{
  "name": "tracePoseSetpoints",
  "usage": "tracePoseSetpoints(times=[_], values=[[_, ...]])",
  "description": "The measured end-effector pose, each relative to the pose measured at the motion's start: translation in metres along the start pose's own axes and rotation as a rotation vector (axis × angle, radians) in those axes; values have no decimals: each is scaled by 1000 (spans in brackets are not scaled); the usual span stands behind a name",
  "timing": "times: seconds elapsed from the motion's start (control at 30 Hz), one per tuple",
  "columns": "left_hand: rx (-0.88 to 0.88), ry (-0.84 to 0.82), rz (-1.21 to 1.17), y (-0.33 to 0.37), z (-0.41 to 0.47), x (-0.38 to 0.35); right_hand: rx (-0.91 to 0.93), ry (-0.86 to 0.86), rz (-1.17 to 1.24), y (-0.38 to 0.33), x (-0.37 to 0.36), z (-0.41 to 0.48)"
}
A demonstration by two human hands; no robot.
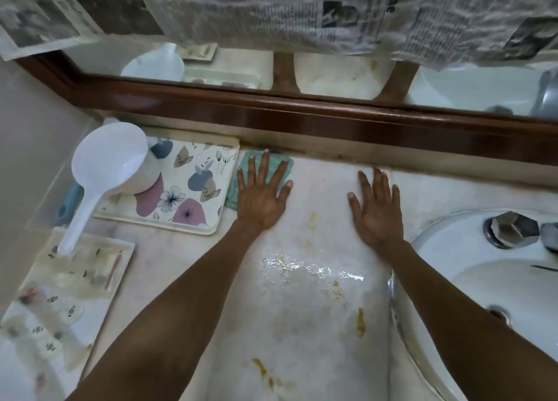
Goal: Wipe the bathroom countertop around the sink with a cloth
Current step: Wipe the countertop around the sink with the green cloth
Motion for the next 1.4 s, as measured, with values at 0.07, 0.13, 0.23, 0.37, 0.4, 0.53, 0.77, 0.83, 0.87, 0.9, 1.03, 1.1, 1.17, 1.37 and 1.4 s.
tracePoseSetpoints(times=[0.07,0.13,0.23,0.37,0.4,0.53,0.77,0.83,0.87,0.9,1.03,1.1,1.17,1.37,1.4], values=[[48,-14,-21,9,-8,-3,1,27,-15,0,0,-1],[33,-16,-17,29,-30,-7,-3,32,-15,1,1,0],[-59,-39,-3,32,-44,-7,-5,29,-22,1,1,0],[52,-45,-5,0,6,5,0,32,-31,2,1,0],[120,-45,-22,3,15,1,-3,33,-32,2,0,0],[2,-25,2,81,-11,-14,-1,11,-22,3,-1,0],[-309,-95,106,36,-41,2,63,-33,69,11,4,0],[-129,-66,62,31,-12,8,112,-70,67,15,8,-1],[-32,-52,23,39,0,7,134,-94,42,19,11,-1],[53,-50,-20,53,7,3,140,-120,4,26,14,-2],[-93,-80,-32,129,-25,-17,-48,-120,-70,73,31,-13],[-371,-109,28,142,-69,-25,-92,-123,-55,88,36,-20],[-567,-116,77,125,-92,-21,-87,-133,-32,92,38,-24],[-163,-32,37,99,-21,-8,-166,98,69,96,46,-51],[-71,-23,-2,113,-15,-11,-198,125,85,97,47,-55]])
Point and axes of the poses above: each hand's wrist, its own z-axis towards the middle knuckle, its own x-axis out of the back of the hand, y = z × x, the point moved 6 cm from there along z, towards the middle knuckle, and after that the axes turned 1 degree about -y, right-handed, at the moved point
